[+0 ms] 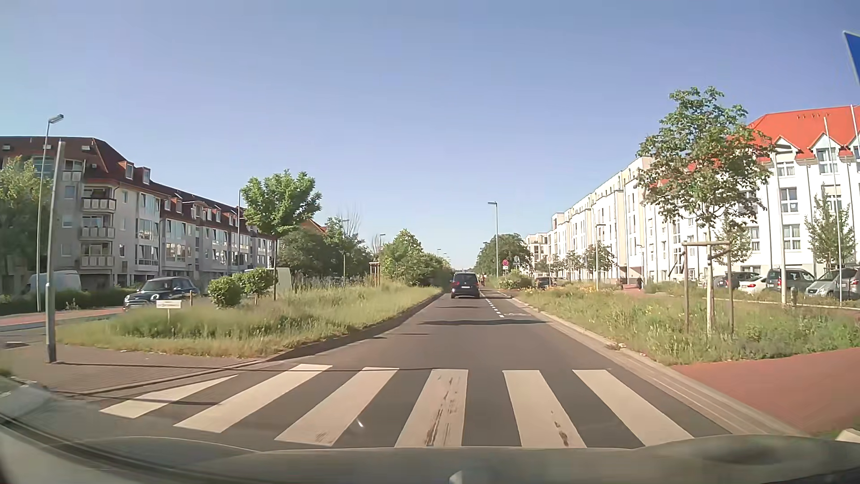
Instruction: Follow the waypoints while adhering to traffic rules and regulations
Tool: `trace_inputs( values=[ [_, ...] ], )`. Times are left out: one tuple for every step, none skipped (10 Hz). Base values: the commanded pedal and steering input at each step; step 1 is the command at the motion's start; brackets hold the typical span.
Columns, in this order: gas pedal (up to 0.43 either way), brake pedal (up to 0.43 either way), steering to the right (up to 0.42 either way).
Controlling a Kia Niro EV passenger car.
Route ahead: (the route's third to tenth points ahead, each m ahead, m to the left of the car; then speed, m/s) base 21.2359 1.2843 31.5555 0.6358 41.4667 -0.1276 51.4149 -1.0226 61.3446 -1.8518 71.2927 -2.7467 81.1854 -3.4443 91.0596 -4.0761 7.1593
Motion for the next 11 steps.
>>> trace_inputs(
  values=[
    [0.157, 0.0, 0.04],
    [0.157, 0.0, 0.039],
    [0.157, 0.0, 0.037],
    [0.157, 0.0, 0.033],
    [0.157, 0.0, 0.026],
    [0.157, 0.0, 0.022],
    [0.157, 0.0, 0.019],
    [0.157, 0.0, 0.012],
    [0.157, 0.0, 0.008],
    [0.157, 0.0, 0.008],
    [0.157, 0.0, 0.008]
  ],
)
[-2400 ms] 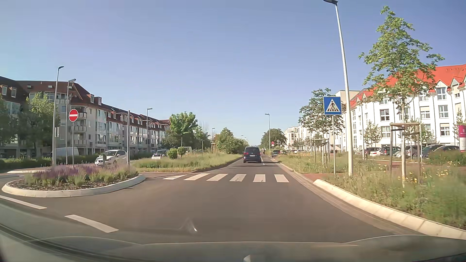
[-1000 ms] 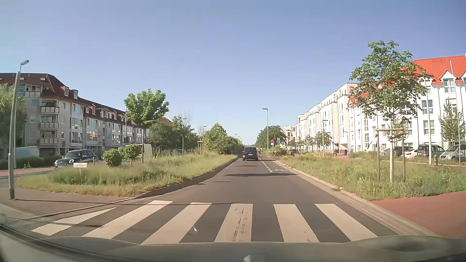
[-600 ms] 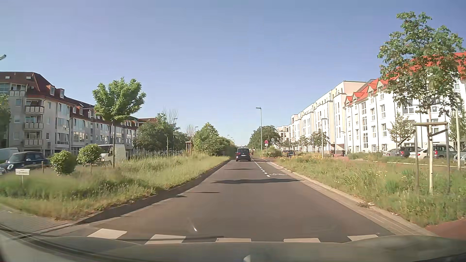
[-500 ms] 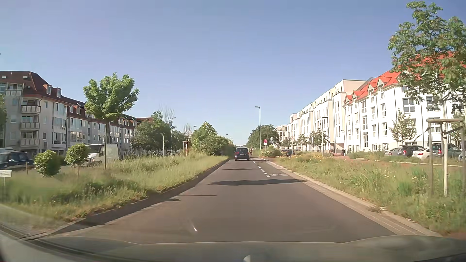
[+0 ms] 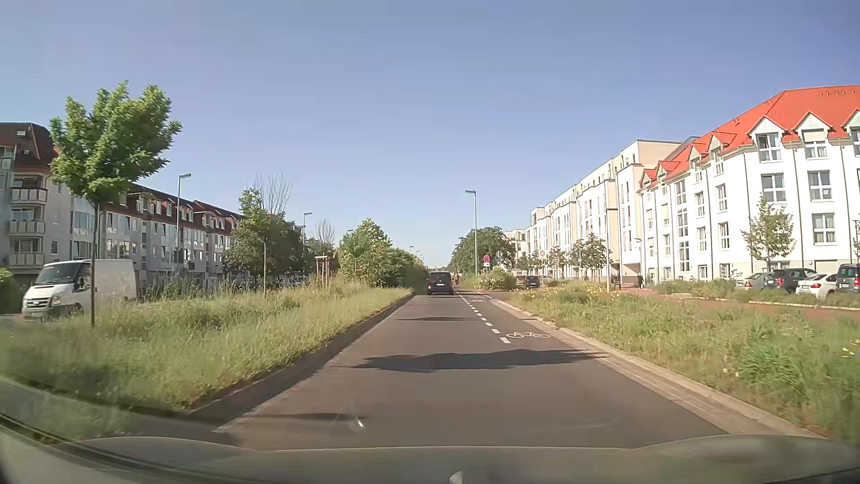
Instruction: Follow the waypoints while adhering to traffic rules and regulations
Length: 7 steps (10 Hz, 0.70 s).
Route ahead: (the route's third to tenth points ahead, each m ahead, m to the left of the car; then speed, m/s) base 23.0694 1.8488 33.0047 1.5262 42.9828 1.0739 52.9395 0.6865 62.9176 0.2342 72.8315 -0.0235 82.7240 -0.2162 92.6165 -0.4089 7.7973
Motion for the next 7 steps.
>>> trace_inputs(
  values=[
    [0.157, 0.0, 0.007],
    [0.157, 0.0, 0.007],
    [0.157, 0.0, 0.007],
    [0.157, 0.0, 0.006],
    [0.157, 0.0, 0.006],
    [0.157, 0.0, 0.006],
    [0.157, 0.0, 0.006]
  ],
)
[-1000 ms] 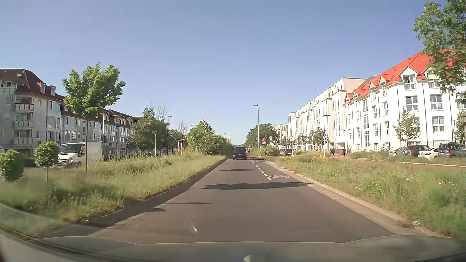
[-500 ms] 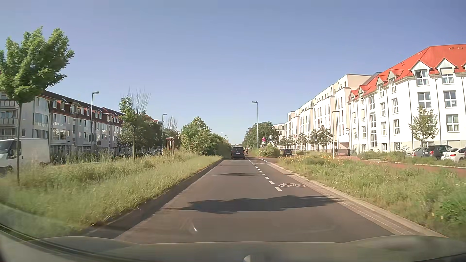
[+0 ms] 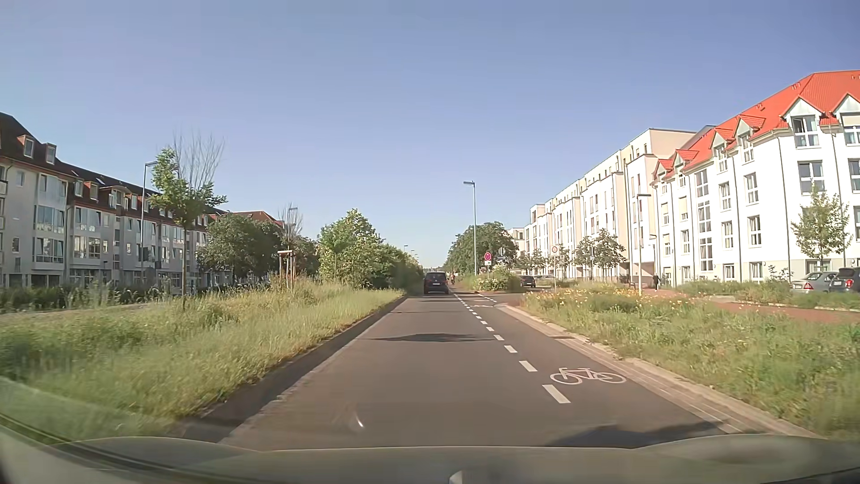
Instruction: Follow the waypoints while adhering to traffic rules and regulations
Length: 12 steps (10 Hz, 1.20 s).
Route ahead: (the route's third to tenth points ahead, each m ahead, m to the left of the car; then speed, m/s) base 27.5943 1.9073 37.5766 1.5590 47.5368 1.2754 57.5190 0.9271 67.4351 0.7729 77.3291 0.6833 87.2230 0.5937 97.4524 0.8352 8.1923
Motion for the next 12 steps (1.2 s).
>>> trace_inputs(
  values=[
    [0.157, 0.0, 0.005],
    [0.157, 0.0, 0.005],
    [0.157, 0.0, 0.006],
    [0.157, 0.0, 0.005],
    [0.157, 0.0, 0.004],
    [0.157, 0.0, -0.001],
    [0.157, 0.0, -0.002],
    [0.157, 0.0, -0.002],
    [0.157, 0.0, -0.002],
    [0.157, 0.0, -0.003],
    [0.157, 0.0, -0.003],
    [0.157, 0.0, -0.001]
  ],
)
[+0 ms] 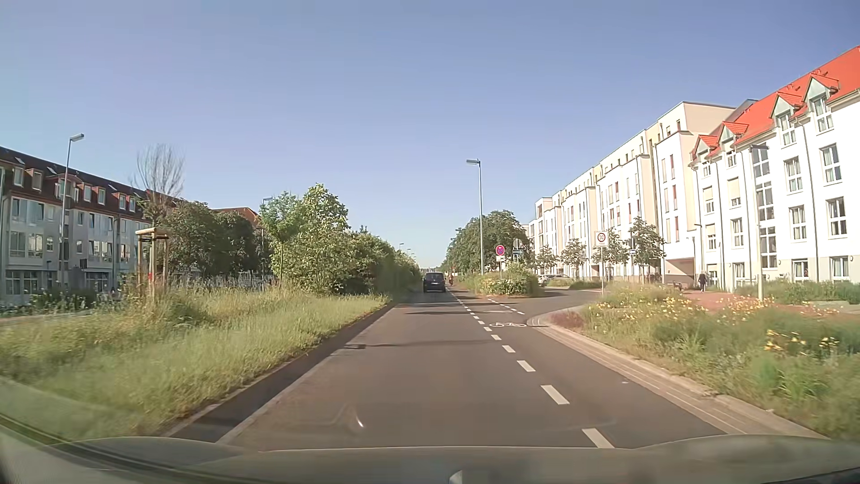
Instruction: Follow the waypoints while adhering to traffic rules and regulations
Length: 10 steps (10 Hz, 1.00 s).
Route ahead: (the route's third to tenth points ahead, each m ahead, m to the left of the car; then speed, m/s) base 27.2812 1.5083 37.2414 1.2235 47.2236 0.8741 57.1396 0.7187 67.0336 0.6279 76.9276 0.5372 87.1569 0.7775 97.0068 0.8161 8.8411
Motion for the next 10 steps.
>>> trace_inputs(
  values=[
    [0.157, 0.0, 0.0],
    [0.157, 0.0, 0.0],
    [0.157, 0.0, 0.0],
    [0.157, 0.0, 0.0],
    [0.157, 0.0, 0.0],
    [0.157, 0.0, -0.003],
    [0.157, 0.0, -0.004],
    [0.157, 0.0, -0.004],
    [0.15, 0.0, -0.004],
    [0.15, 0.0, -0.004]
  ],
)
